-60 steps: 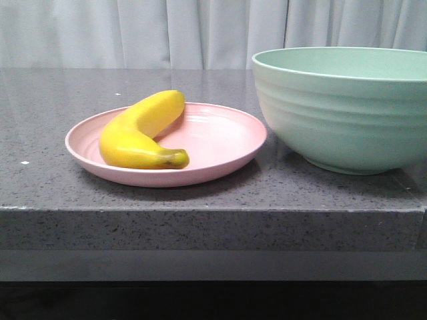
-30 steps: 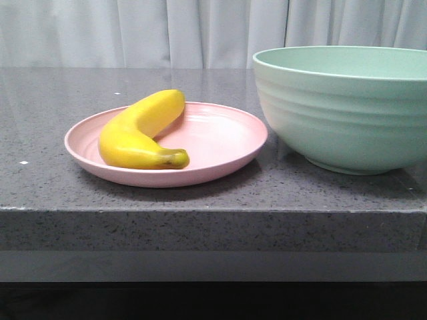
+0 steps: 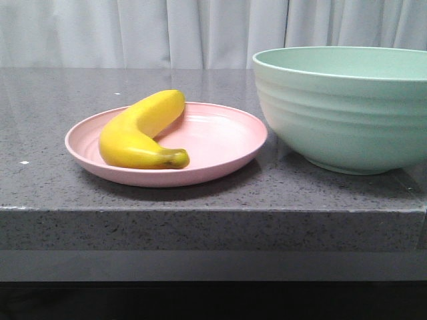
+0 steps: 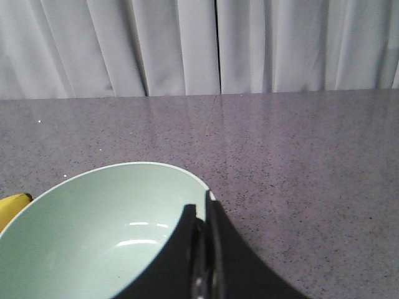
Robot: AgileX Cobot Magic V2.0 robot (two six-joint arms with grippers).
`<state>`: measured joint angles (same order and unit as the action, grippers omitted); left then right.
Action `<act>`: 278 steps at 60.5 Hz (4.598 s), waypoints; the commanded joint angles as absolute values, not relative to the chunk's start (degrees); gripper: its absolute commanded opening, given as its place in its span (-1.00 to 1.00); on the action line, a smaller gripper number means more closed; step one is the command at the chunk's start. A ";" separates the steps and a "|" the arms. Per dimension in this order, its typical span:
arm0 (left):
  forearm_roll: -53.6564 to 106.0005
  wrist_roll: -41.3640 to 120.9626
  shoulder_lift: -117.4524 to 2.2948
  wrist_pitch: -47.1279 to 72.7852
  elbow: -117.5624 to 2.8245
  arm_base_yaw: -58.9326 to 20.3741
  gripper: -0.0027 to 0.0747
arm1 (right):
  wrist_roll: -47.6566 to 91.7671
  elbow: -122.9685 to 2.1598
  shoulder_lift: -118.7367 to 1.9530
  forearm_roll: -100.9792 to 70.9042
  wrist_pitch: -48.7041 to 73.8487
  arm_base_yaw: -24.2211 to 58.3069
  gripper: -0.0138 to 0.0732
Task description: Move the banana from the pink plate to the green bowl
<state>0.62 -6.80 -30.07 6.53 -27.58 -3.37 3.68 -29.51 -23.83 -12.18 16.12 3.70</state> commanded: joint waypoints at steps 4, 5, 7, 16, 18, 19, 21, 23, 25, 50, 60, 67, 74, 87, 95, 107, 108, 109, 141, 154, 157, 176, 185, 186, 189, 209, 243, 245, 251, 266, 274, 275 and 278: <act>1.16 -6.99 -31.32 1.41 -29.74 -3.30 -0.94 | 3.86 -32.01 -25.80 -12.44 12.50 3.48 -0.76; 1.16 -6.99 -31.32 1.41 -29.74 -3.30 -0.92 | 3.86 -32.01 -25.80 -12.44 12.58 3.48 -0.73; 1.16 -6.99 -31.32 1.41 -29.74 -3.30 -0.80 | 3.86 -32.01 -25.80 -12.44 12.81 3.48 -0.66; 1.16 -6.99 -31.32 1.41 -29.74 -3.30 0.26 | 3.86 -32.01 -25.80 -12.44 13.53 3.48 0.18; 1.16 -6.99 -31.32 1.41 -29.74 -3.30 0.47 | 3.86 -32.01 -25.80 -12.44 13.69 3.48 0.35; 1.16 -6.99 -31.32 1.41 -29.74 -3.30 0.53 | 3.86 -32.01 -25.80 -12.44 13.77 3.48 0.48; 1.16 -6.99 -31.32 1.41 -29.74 -3.30 0.65 | 3.86 -32.01 -25.80 -12.44 13.82 3.48 0.62; 1.16 -6.99 -31.32 1.41 -29.74 -3.30 0.71 | 3.86 -32.01 -25.80 -12.44 13.82 3.48 0.77; 1.16 -6.99 -31.32 1.41 -29.74 -3.30 0.73 | 3.86 -32.01 -25.80 -12.44 13.88 3.48 0.86; 5.23 -2.18 -47.00 25.66 -47.39 -18.29 0.72 | 3.86 -32.01 -25.80 -12.50 14.19 3.48 0.80; 5.23 -2.39 -60.70 33.45 -57.77 -28.13 0.72 | 3.86 -32.01 -25.80 -12.50 14.19 3.48 0.80; 5.35 -2.50 -69.38 36.31 -63.11 -31.26 0.72 | 3.86 -32.01 -25.80 -12.50 14.19 3.48 0.80; 6.80 -2.50 -76.28 39.44 -67.06 -32.35 0.71 | 3.86 -32.01 -25.80 -12.50 14.19 3.48 0.80; 8.93 -2.50 -84.48 41.49 -69.10 -32.99 0.62 | 3.86 -32.01 -25.80 -12.50 14.19 3.48 0.80; 9.74 -2.50 -87.03 41.75 -69.10 -32.99 0.39 | 3.86 -32.01 -25.80 -12.50 14.19 3.48 0.80; 9.74 -2.50 -89.64 41.54 -69.10 -32.99 0.15 | 3.86 -32.01 -25.80 -12.50 14.19 3.48 0.80; 9.74 -2.50 -89.70 41.54 -69.10 -32.99 0.14 | 3.86 -32.01 -25.80 -12.50 14.19 3.48 0.80; 9.74 -2.50 -89.86 41.40 -69.10 -32.99 0.13 | 3.86 -32.01 -25.80 -12.50 14.19 3.48 0.80; 9.74 -2.50 -90.46 32.88 -69.58 -32.99 -0.58 | 3.86 -32.01 -25.80 -12.50 14.19 3.48 0.80; 9.74 -2.50 -87.61 34.96 -75.24 -33.41 -0.59 | 3.86 -32.01 -25.80 -15.43 14.73 3.48 0.80; 9.74 -2.28 -86.25 35.44 -76.37 -33.87 -0.59 | 3.86 -32.03 -25.91 -18.21 15.08 3.48 0.80; 9.74 -2.24 -78.04 36.39 -78.70 -41.69 -0.59 | 6.43 -37.22 -35.75 -42.78 22.65 6.01 0.80; 9.74 -2.24 -76.26 37.10 -78.70 -45.05 -0.59 | 17.69 -41.44 -42.84 -57.58 23.96 11.55 0.80; 9.74 -2.24 -76.14 37.26 -78.70 -45.38 -0.59 | 19.64 -42.07 -43.82 -60.16 23.96 12.47 0.80; 9.74 -2.24 -76.14 37.85 -78.70 -45.84 -0.59 | 24.32 -43.52 -45.99 -66.26 23.96 14.48 0.80; 9.74 -2.24 -76.14 38.62 -78.70 -46.66 -0.59 | 46.81 -51.80 -63.32 -95.71 29.82 18.61 0.80; 9.11 -2.24 -76.14 38.69 -78.70 -46.66 -0.35 | 49.91 -55.53 -71.19 -102.70 41.28 18.61 -0.38; 8.79 -2.24 -76.14 38.77 -78.70 -46.66 -0.25 | 49.96 -55.53 -71.19 -102.64 41.13 18.43 -0.38; 8.16 -2.24 -76.14 38.77 -78.70 -46.66 0.19 | 49.98 -55.86 -71.19 -101.00 40.92 17.20 -0.38; 4.89 -2.24 -76.14 38.77 -78.70 -46.56 0.62 | 49.98 -65.24 -71.19 -74.91 40.80 7.99 -0.30; 4.89 -2.48 -76.14 38.77 -78.70 -46.56 0.62 | 49.98 -69.43 -71.40 -63.02 36.89 4.22 -0.14; 4.89 -2.48 -76.14 38.77 -78.70 -46.56 0.62 | 49.98 -69.64 -71.48 -62.00 36.47 4.02 -0.14; 4.89 -2.48 -76.14 38.77 -78.70 -46.56 0.62 | 49.98 -69.91 -72.00 -58.53 34.78 3.60 -0.14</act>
